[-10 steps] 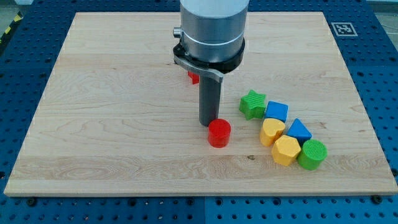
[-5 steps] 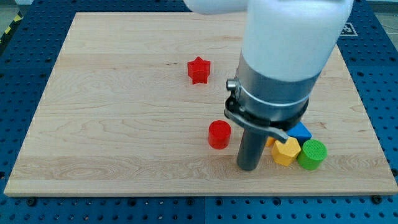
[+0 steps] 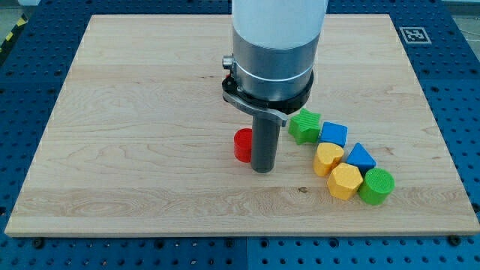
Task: Push the red circle into the red star
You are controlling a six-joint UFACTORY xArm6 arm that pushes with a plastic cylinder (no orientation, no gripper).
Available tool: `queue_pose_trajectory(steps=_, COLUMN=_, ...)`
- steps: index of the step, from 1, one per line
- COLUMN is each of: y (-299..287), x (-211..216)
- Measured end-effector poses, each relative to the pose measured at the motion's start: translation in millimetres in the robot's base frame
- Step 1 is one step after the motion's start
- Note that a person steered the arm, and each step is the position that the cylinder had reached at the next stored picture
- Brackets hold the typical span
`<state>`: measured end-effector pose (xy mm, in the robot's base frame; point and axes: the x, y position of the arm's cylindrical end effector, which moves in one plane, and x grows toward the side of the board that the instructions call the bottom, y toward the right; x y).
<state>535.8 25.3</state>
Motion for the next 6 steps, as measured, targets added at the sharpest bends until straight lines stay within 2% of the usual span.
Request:
queue_pose_trajectory(steps=4, y=-22, x=0)
queue_pose_trajectory(steps=5, y=-40, x=-15)
queue_pose_trajectory(steps=6, y=-44, x=-59)
